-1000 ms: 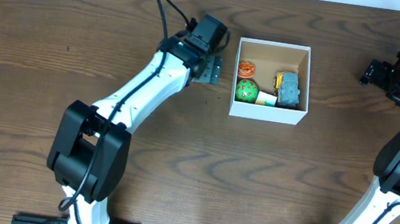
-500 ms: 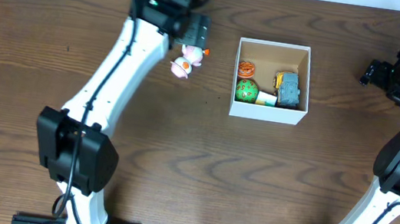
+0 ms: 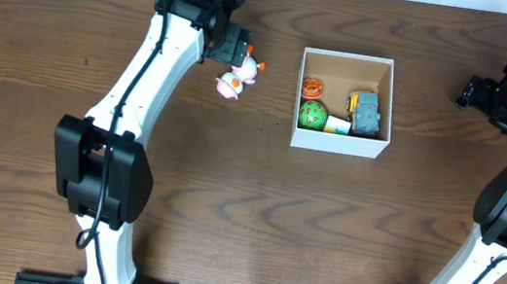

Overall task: Pack container
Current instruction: 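Lower the left gripper onto the duck toy and close on it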

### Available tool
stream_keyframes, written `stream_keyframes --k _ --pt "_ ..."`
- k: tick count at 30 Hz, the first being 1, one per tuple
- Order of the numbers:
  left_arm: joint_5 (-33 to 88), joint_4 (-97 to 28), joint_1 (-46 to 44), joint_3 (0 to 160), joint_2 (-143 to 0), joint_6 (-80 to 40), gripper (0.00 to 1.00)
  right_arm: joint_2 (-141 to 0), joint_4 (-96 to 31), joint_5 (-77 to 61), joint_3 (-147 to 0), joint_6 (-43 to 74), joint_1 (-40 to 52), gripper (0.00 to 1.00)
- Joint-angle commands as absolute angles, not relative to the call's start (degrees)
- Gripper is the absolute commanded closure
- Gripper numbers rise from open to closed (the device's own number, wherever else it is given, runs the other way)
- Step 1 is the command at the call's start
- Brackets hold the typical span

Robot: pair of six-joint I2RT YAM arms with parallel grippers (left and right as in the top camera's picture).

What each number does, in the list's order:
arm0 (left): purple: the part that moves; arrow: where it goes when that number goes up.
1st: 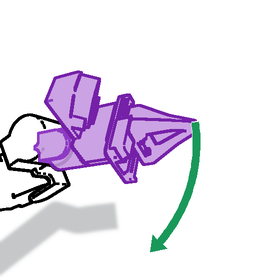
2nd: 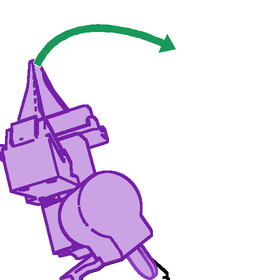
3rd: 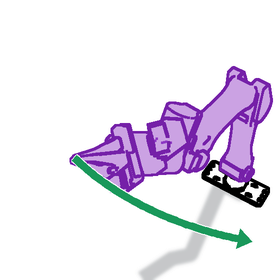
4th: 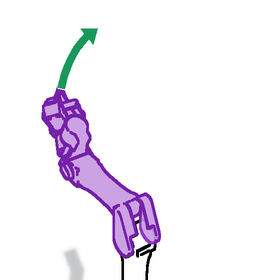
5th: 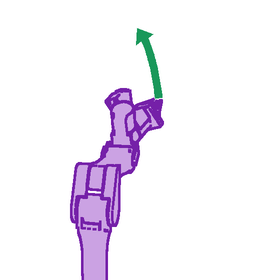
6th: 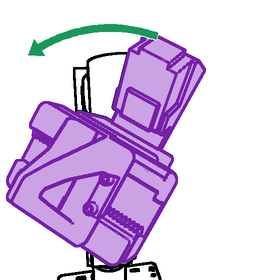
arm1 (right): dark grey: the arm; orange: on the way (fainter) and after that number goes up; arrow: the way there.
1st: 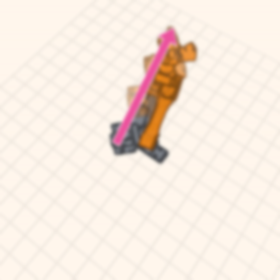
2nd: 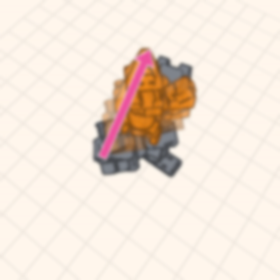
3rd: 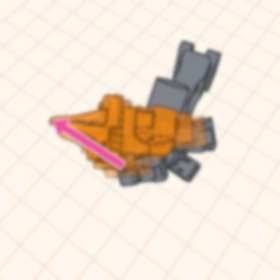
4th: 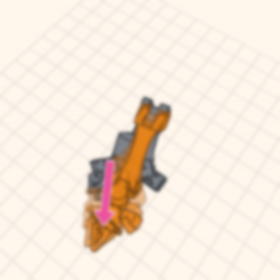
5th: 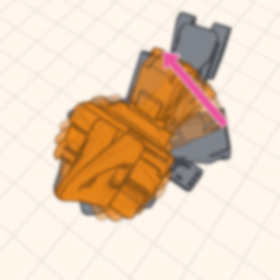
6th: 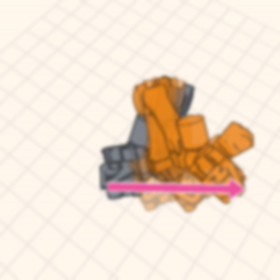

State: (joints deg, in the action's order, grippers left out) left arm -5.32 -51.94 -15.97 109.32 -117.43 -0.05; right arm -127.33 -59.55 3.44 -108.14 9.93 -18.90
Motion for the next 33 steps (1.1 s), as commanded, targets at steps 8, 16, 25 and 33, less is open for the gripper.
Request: stream_keyframes --k 8,16,25,33 --pt "-1.87 -48.38 -16.03 109.23 -118.80 -2.96 0.02 -127.20 -59.55 3.62 -107.98 10.48 -19.33 0.01" --pt "3.09 -48.03 -16.03 109.54 -118.87 -2.17 0.02 -127.20 -59.55 3.64 -107.98 10.48 -19.33 0.01" --pt "3.03 -49.60 -16.49 109.51 -122.32 1.74 0.02 -127.20 -59.55 3.62 -107.98 10.48 -19.33 0.01" --pt "3.07 -47.53 -16.84 109.51 -127.87 1.74 0.02 -127.20 -59.55 3.62 -107.98 10.48 -19.33 0.01"
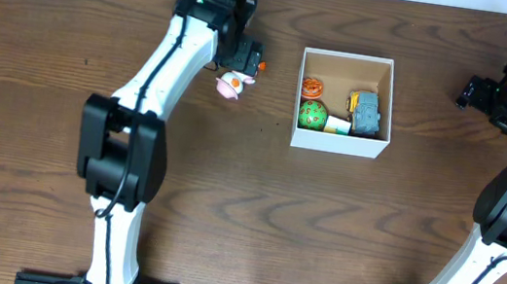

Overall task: Pack container
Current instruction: 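Lower the left gripper onto the duck toy and close on it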

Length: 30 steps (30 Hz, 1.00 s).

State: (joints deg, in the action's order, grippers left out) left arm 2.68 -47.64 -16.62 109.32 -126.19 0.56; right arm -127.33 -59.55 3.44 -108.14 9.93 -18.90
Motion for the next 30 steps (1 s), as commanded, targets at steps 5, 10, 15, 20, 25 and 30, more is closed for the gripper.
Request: stream_keyframes --k 5,10,15,20,25,30 --pt "3.05 -47.51 -16.84 109.19 -129.49 1.74 0.02 -127.20 -59.55 3.62 -107.98 10.48 -19.33 0.01" --pt "3.07 -47.48 -16.84 108.90 -129.99 1.74 0.02 -127.20 -59.55 3.62 -107.98 10.48 -19.33 0.01" --pt "3.07 -47.37 -16.84 107.20 -129.99 1.74 0.02 -127.20 -59.55 3.62 -107.98 10.48 -19.33 0.01" --pt "3.07 -47.27 -16.84 105.32 -129.99 1.74 0.02 -127.20 -59.55 3.62 -107.98 10.48 -19.33 0.01" --pt "3.11 -47.31 -16.84 104.42 -129.99 1.74 0.02 -127.20 -59.55 3.64 -107.98 10.48 -19.33 0.01" --pt "3.92 -47.20 -16.84 103.83 -129.99 1.74 0.02 -127.20 -59.55 3.62 -107.98 10.48 -19.33 0.01"
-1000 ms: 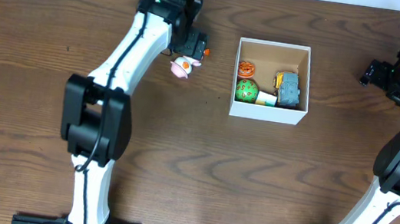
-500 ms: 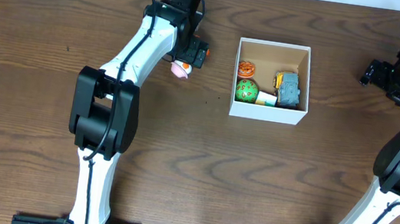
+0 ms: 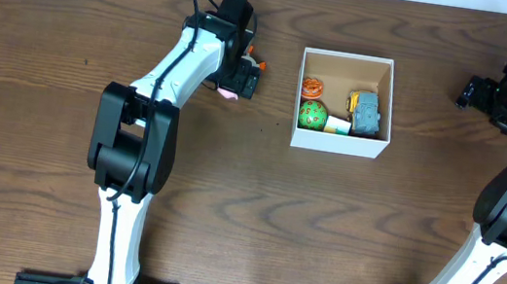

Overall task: Pack container
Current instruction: 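Lower the left gripper onto the duck toy and close on it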

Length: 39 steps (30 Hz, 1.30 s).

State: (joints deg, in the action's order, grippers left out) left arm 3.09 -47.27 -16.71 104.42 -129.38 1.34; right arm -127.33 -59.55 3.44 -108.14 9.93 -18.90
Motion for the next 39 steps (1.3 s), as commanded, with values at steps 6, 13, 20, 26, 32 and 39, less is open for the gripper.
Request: stream_keyframes --k 6,13,20,26,32,39 --pt "3.92 -47.05 -16.84 103.22 -129.99 1.74 0.02 -127.20 -59.55 3.62 -107.98 10.48 -19.33 0.01" --pt "3.90 -47.03 -16.84 103.22 -129.99 1.74 0.39 -127.20 -59.55 3.62 -107.98 10.48 -19.33 0.01" --pt "3.92 -46.76 -16.84 103.22 -129.99 1.72 0.73 -127.20 -59.55 3.62 -107.98 10.48 -19.33 0.01" --pt "4.16 -46.87 -16.86 103.48 -129.32 1.43 0.94 -127.20 -59.55 3.62 -107.98 10.48 -19.33 0.01" --pt "8.69 -47.05 -17.26 105.49 -124.57 1.45 0.94 -127.20 -59.55 3.62 -107.98 10.48 -19.33 0.01" --pt "9.89 -44.25 -22.06 105.62 -113.34 1.48 0.94 -127.20 -59.55 3.64 -107.98 10.48 -19.33 0.01"
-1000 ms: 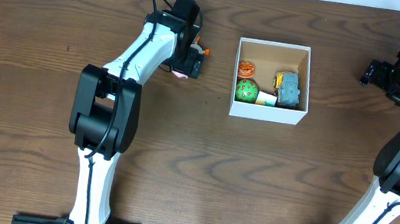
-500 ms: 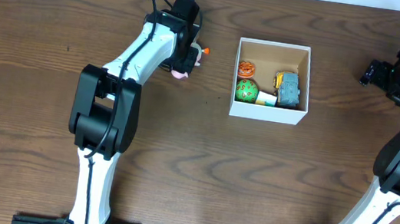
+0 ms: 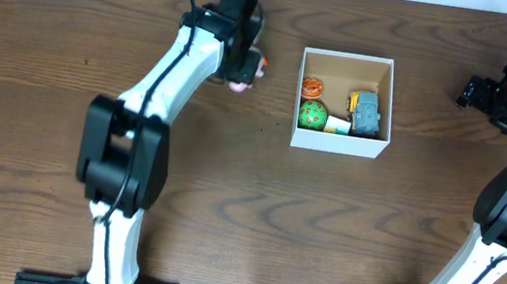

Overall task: Pack container
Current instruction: 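Lower the left gripper onto the duck toy and close on it, then lift the duck toy with the left gripper and carry it over the box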

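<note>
A white box [image 3: 339, 142] stands right of centre, holding an orange ball [image 3: 312, 87], a green ball [image 3: 312, 115] and a grey-blue toy car [image 3: 365, 113]. Just left of the box, my left gripper [image 3: 244, 70] points down over a pink and white toy [image 3: 239, 84] with an orange tip [image 3: 262, 63]. The wrist hides most of the toy, and the gripper looks shut on it. My right gripper [image 3: 466, 92] is far off at the right edge, and its jaws cannot be made out.
The left arm stretches from the front edge up to the back of the brown wooden table [image 3: 245, 210]. Along the right edge runs the right arm. The table's back edge lies close behind the box and the left gripper.
The left gripper has shifted slightly toward the back of the table, and its elbow has swung left. The pink part of the toy now sits a little further right, under the gripper. The right arm is unchanged.
At first the left gripper was just left of the toy, which lay in plain view. It then stood over the toy's upper part, then lower and covering most of it. Now the toy has shifted with the gripper. The box contents and right arm stayed the same.
</note>
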### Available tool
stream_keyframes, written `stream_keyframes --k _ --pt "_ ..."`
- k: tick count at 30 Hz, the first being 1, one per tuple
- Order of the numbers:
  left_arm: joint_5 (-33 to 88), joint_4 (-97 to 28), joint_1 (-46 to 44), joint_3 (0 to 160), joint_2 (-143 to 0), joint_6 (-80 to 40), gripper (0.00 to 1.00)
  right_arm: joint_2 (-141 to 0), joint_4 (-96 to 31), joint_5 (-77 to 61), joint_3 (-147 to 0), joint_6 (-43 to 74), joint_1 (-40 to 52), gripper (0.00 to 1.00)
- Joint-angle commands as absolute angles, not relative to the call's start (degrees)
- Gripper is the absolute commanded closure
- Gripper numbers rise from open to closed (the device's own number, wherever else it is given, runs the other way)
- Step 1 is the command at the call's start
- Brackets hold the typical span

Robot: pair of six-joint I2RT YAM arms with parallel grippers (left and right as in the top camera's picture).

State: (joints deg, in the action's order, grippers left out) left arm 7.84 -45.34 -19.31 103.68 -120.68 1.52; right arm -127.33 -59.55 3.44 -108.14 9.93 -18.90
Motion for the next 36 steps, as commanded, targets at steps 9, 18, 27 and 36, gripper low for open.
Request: stream_keyframes --k 9,18,27,36 --pt "9.89 -40.07 -30.76 105.51 -107.55 1.50 0.93 -127.20 -59.55 3.62 -107.98 10.48 -19.33 0.01" --pt "9.89 -35.27 -36.34 105.23 -111.90 1.50 0.93 -127.20 -59.55 3.62 -107.98 10.48 -19.33 0.01" --pt "9.87 -31.94 -37.43 105.23 -116.11 1.50 0.59 -127.20 -59.55 3.62 -107.98 10.48 -19.33 0.01" --pt "9.87 -30.28 -37.30 105.23 -116.11 1.52 0.42 -127.20 -59.55 3.62 -107.98 10.48 -19.33 0.01"
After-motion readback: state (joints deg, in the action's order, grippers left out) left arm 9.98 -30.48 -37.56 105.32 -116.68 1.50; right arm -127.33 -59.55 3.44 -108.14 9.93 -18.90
